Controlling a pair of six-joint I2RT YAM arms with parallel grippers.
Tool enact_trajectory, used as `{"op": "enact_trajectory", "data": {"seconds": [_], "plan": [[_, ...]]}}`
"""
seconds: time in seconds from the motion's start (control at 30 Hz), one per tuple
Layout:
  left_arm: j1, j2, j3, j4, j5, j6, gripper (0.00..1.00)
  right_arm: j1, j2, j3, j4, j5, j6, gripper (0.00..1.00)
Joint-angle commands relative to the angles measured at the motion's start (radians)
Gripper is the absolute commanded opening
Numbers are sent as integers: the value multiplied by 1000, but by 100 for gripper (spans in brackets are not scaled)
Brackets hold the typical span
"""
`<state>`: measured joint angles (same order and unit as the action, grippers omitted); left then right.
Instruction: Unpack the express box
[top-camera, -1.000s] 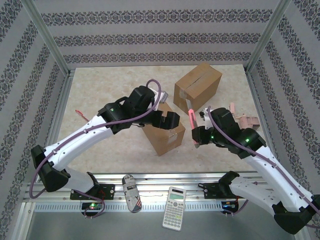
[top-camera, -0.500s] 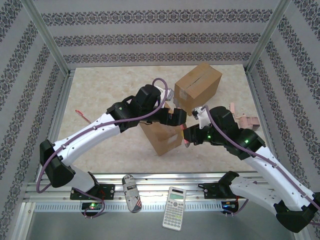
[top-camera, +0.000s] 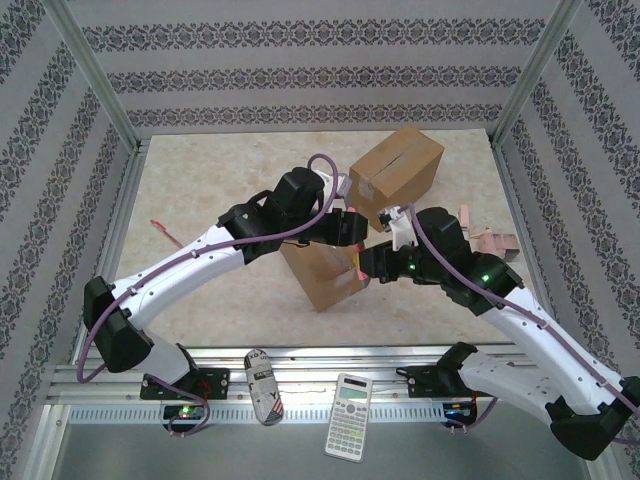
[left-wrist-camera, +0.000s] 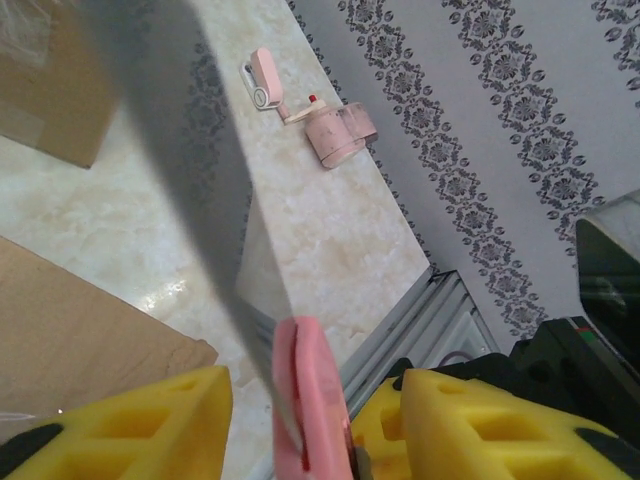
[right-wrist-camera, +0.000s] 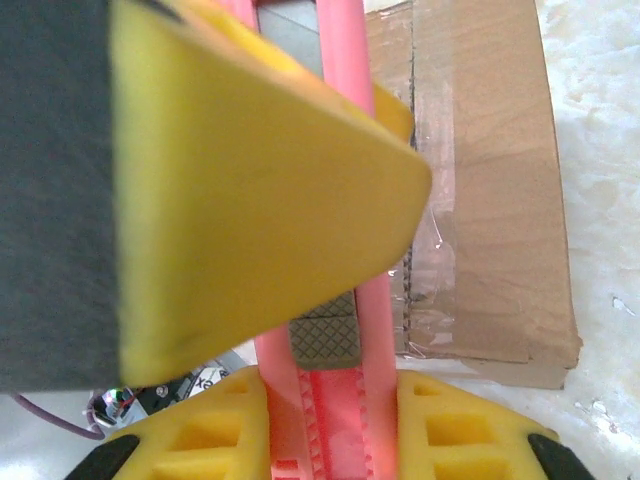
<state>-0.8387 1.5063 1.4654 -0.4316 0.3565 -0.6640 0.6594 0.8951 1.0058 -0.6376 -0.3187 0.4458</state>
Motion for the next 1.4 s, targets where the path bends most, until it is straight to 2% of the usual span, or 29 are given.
{"op": "enact_trajectory", "data": {"seconds": [0.0,0.1,0.27,0.33,0.5,0.57,0.67,0.87,1.0,1.13,1.37], "plan": [[-14,7,18,42,2,-2,31,12,4,-8,44,-19,17,21],[-14,11,16,39,-6,-1,17,14,4,-11,50,-20,20,21],[-14,10,16,28,-24,0,0,14,-1,-9,56,-15,23,22],[-14,5,15,24,-32,2,0,12,-5,-10,60,-13,22,31],[-6,-49,3,53,-47,36,0,6,-51,-40,117,-26,26,76],[10,-77,-2,97,4,44,0,-9,-76,-55,157,-64,24,87],[43,-119,-18,186,90,39,0,-45,-106,-89,249,-156,49,93],[88,-177,-85,397,184,-41,0,-104,-142,-189,498,-281,154,95],[102,-206,-173,587,178,-136,0,-106,-172,-300,792,-337,275,92],[104,-227,-237,708,155,-191,0,-106,-190,-372,1005,-328,372,84],[104,-271,-300,780,100,-211,0,-106,-193,-406,1151,-319,452,69]]}}
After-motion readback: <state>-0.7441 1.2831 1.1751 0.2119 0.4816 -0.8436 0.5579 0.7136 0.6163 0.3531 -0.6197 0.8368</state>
